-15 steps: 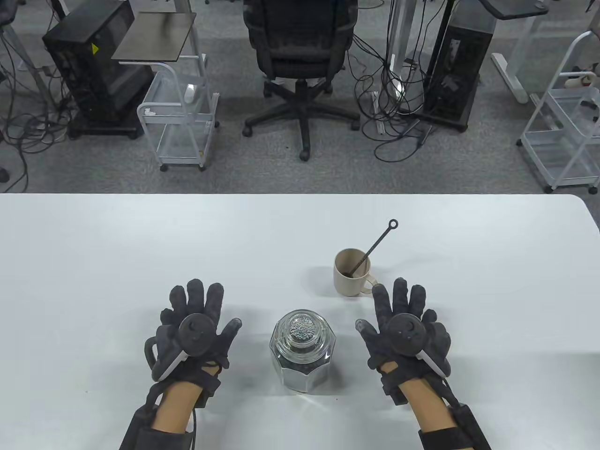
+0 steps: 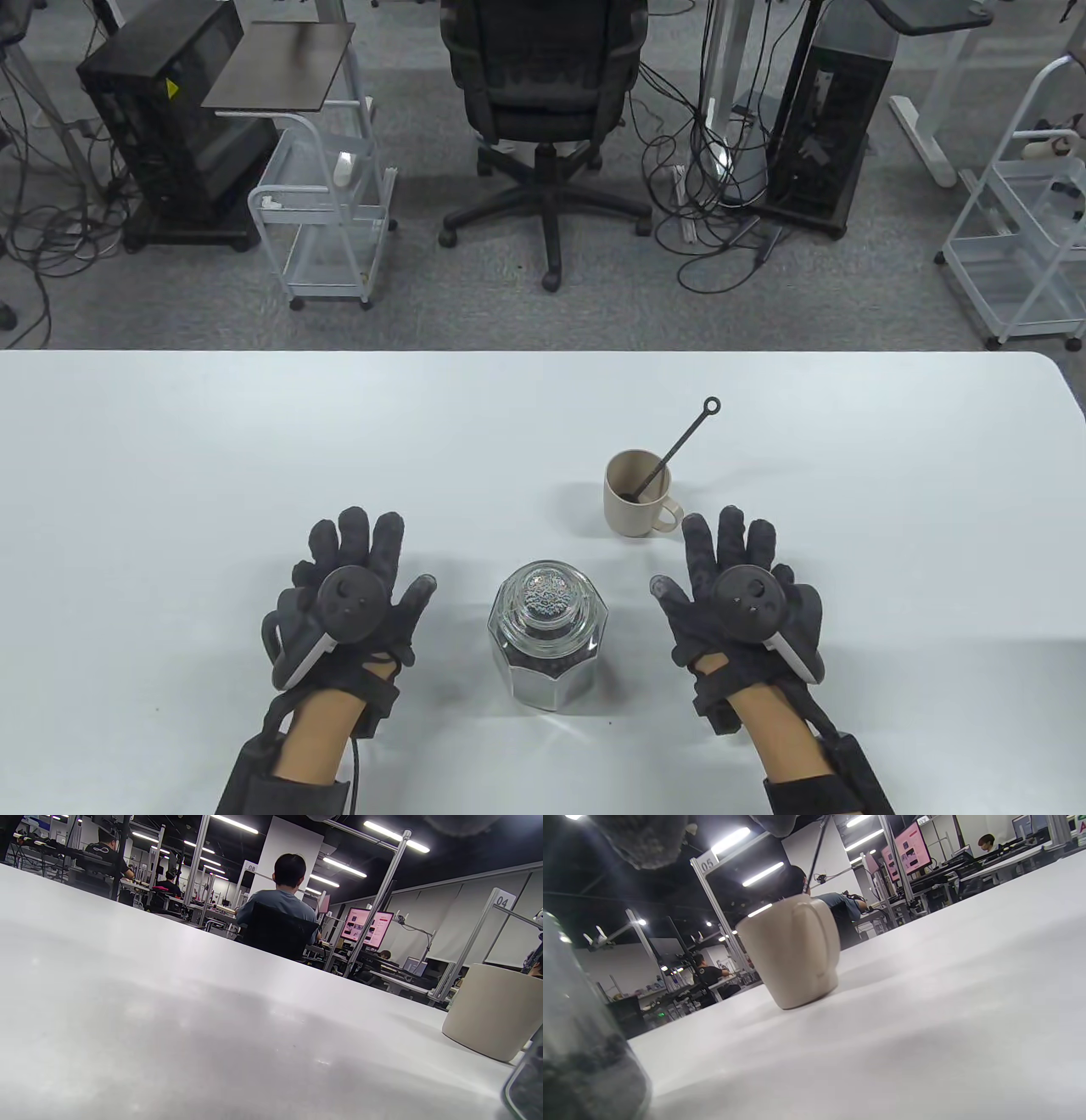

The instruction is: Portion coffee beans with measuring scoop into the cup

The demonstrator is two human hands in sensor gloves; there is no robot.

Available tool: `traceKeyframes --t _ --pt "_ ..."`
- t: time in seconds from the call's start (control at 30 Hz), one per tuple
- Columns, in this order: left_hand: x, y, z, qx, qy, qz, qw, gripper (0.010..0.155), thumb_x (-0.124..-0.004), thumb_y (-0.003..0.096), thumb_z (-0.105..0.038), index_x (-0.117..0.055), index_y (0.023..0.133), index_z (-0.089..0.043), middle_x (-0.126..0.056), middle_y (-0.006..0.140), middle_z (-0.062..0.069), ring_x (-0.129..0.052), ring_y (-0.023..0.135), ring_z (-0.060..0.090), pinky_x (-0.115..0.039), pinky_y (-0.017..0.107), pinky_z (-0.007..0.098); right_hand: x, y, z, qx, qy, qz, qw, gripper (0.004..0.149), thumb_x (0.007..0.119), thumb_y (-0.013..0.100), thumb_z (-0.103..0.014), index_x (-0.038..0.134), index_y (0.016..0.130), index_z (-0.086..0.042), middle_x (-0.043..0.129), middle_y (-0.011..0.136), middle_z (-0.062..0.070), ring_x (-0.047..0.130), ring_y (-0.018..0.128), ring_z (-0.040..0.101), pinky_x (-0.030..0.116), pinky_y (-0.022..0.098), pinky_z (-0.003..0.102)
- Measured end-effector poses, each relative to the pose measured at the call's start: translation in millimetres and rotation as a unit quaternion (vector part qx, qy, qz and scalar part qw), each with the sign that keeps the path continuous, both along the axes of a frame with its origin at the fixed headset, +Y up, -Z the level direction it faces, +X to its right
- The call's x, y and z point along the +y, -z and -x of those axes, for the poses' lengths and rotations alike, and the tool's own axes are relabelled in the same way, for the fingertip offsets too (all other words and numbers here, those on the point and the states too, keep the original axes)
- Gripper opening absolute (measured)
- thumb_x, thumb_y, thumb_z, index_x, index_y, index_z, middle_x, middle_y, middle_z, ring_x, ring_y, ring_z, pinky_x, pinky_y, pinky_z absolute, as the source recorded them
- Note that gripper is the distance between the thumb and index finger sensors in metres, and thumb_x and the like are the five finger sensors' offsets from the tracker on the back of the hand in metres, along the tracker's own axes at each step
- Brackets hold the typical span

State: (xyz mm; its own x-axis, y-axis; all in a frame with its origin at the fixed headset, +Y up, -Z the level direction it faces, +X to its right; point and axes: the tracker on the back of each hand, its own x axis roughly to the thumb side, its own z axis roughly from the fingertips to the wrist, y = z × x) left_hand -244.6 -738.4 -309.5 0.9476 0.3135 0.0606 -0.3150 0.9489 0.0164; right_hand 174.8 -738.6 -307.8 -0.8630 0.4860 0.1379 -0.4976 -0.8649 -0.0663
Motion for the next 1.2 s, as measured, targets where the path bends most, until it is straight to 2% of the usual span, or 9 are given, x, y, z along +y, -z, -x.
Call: traceKeyframes --t 0.17,0.3,0.33,0.43,0.63,0.7,0.97,1.1,1.2 --pt "0.4 0.4 0.8 0.0 -0.007 0.005 1.0 0.083 -0.051 0.0465 -0.073 -0.025 0.114 -0.033 -0.015 0.121 0.009 -0.014 0.111 0.053 -0.029 0.068 0.077 19.1 -14.3 20.6 0.044 0.111 -0.014 0.993 0.077 0.066 0.051 -0.059 0.034 0.11 -0.023 0.012 0.11 0.024 0.009 0.098 0.065 0.024 0.055 0.089" --pt "0.7 1.6 1.0 -0.003 -0.008 0.008 1.0 0.083 -0.051 0.0465 -0.073 -0.025 0.114 -0.033 -0.015 0.121 0.01 -0.015 0.111 0.053 -0.029 0.068 0.077 37.4 -26.5 49.1 0.111 0.2 -0.044 0.972 0.077 0.067 0.051 -0.059 0.036 0.111 -0.022 0.016 0.111 0.024 0.013 0.1 0.066 0.026 0.056 0.089" --pt "0.8 1.3 1.4 -0.004 -0.012 0.008 1.0 0.082 -0.051 0.0467 -0.072 -0.025 0.114 -0.033 -0.016 0.121 0.01 -0.015 0.11 0.053 -0.029 0.068 0.077 46.7 -28.0 64.9 0.165 0.218 -0.036 0.961 0.077 0.068 0.051 -0.059 0.036 0.111 -0.023 0.016 0.111 0.024 0.018 0.101 0.066 0.03 0.057 0.088" --pt "0.8 0.7 1.6 -0.005 -0.015 0.009 1.0 0.082 -0.052 0.0466 -0.072 -0.026 0.114 -0.033 -0.017 0.121 0.011 -0.016 0.11 0.054 -0.029 0.068 0.077 58.0 -29.0 91.5 0.233 0.193 -0.005 0.953 0.08 0.07 0.05 -0.061 0.033 0.111 -0.025 0.012 0.112 0.022 0.016 0.103 0.065 0.027 0.058 0.088" --pt "5.6 -0.8 -0.5 -0.011 -0.021 -0.008 1.0 0.082 -0.052 0.0466 -0.072 -0.026 0.114 -0.032 -0.018 0.122 0.011 -0.018 0.111 0.054 -0.029 0.068 0.077 61.5 -32.8 110.3 0.207 0.162 -0.053 0.963 0.086 0.078 0.047 -0.063 0.036 0.111 -0.023 0.031 0.113 0.022 0.035 0.103 0.065 0.034 0.059 0.087" --pt "7.0 -2.7 -3.6 -0.016 -0.025 -0.042 0.999 0.081 -0.054 0.0467 -0.071 -0.03 0.114 -0.032 -0.023 0.122 0.012 -0.024 0.111 0.054 -0.031 0.068 0.077 57.4 -35.3 109.2 0.195 0.167 -0.095 0.962 0.088 0.081 0.046 -0.061 0.037 0.11 -0.02 0.044 0.11 0.022 0.046 0.1 0.064 0.04 0.059 0.086" --pt "9.7 -4.4 -10.4 -0.023 -0.029 -0.051 0.998 0.081 -0.054 0.0468 -0.071 -0.03 0.114 -0.031 -0.024 0.122 0.012 -0.025 0.111 0.054 -0.033 0.068 0.077 50.8 -40.1 115.5 0.197 0.122 -0.111 0.966 0.086 0.089 0.044 -0.051 0.043 0.109 -0.017 0.045 0.109 0.023 0.054 0.098 0.063 0.049 0.059 0.081" --pt "4.8 -1.4 -9.3 -0.02 -0.021 -0.037 0.999 0.082 -0.054 0.0468 -0.071 -0.03 0.114 -0.031 -0.025 0.122 0.012 -0.026 0.111 0.055 -0.033 0.068 0.077 50.8 -37.5 116.3 0.194 0.088 -0.131 0.968 0.084 0.091 0.043 -0.046 0.048 0.107 -0.013 0.05 0.104 0.028 0.062 0.094 0.061 0.064 0.062 0.068" --pt "4.2 -0.7 -8.6 -0.019 -0.022 -0.036 0.999 0.081 -0.054 0.0469 -0.071 -0.031 0.114 -0.031 -0.025 0.122 0.012 -0.026 0.111 0.055 -0.033 0.068 0.077 52.5 -38.6 117.0 0.197 0.099 -0.129 0.967 0.08 0.092 0.043 -0.042 0.053 0.105 -0.012 0.056 0.102 0.029 0.063 0.092 0.062 0.064 0.06 0.07"
